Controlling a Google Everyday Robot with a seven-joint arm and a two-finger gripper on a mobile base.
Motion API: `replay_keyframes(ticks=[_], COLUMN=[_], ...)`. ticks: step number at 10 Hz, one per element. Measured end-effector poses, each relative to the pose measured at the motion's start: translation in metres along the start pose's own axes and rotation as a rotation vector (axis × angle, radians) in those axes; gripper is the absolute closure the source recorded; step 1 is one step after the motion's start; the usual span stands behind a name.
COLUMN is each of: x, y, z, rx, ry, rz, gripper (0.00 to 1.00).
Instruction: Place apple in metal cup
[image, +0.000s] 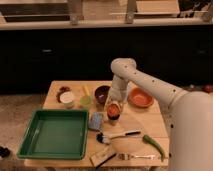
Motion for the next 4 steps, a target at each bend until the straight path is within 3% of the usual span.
replay_keyframes(ticks=[4], x=[-0.0036], y=[0.0027], z=[-0.0032], rx=[-0.005], ry=[-0.002], rz=[-0.004], gripper=[0.2])
